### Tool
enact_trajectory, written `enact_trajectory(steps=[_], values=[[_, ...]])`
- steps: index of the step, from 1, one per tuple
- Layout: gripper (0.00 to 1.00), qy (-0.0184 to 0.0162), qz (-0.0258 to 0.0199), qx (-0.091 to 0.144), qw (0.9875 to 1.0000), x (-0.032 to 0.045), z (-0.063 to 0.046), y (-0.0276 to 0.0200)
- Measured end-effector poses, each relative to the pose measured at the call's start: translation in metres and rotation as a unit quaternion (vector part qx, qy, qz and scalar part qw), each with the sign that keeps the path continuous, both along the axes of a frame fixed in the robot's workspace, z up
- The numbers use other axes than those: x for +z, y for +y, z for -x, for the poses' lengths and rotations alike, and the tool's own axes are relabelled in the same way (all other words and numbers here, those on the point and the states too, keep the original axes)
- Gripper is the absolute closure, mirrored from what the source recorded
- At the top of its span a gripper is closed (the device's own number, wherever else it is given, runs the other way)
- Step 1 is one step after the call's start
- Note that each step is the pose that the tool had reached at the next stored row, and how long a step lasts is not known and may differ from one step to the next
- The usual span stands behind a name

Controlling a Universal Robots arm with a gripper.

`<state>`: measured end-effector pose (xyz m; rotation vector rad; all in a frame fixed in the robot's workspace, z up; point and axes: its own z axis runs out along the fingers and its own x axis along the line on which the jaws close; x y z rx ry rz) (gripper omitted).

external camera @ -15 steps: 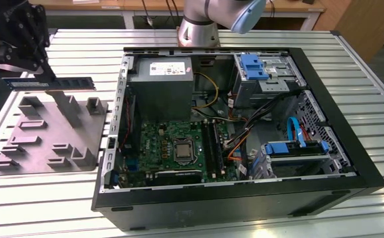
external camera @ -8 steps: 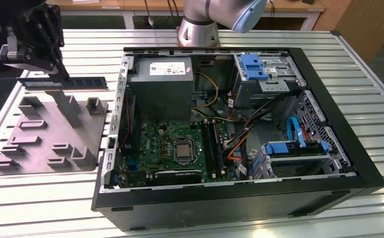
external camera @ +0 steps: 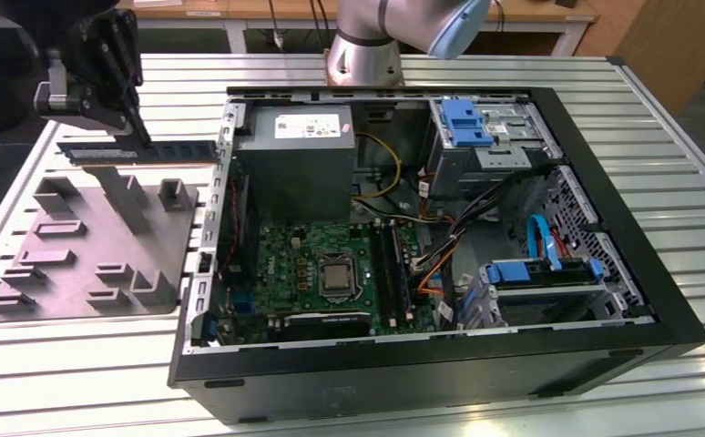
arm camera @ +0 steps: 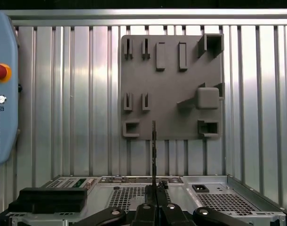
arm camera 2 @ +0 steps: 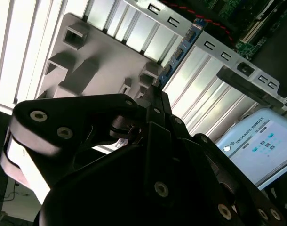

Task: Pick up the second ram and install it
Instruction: 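Pick up the second ram and move it above second insertion slot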

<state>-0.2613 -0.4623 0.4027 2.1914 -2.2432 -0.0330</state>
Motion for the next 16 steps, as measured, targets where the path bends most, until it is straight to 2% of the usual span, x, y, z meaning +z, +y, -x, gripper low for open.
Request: enact_trajectory(steps=[16], values=[[0.89,0.0012,0.0000,0.000,1.0000,-0.0001,-0.037,0.0000]])
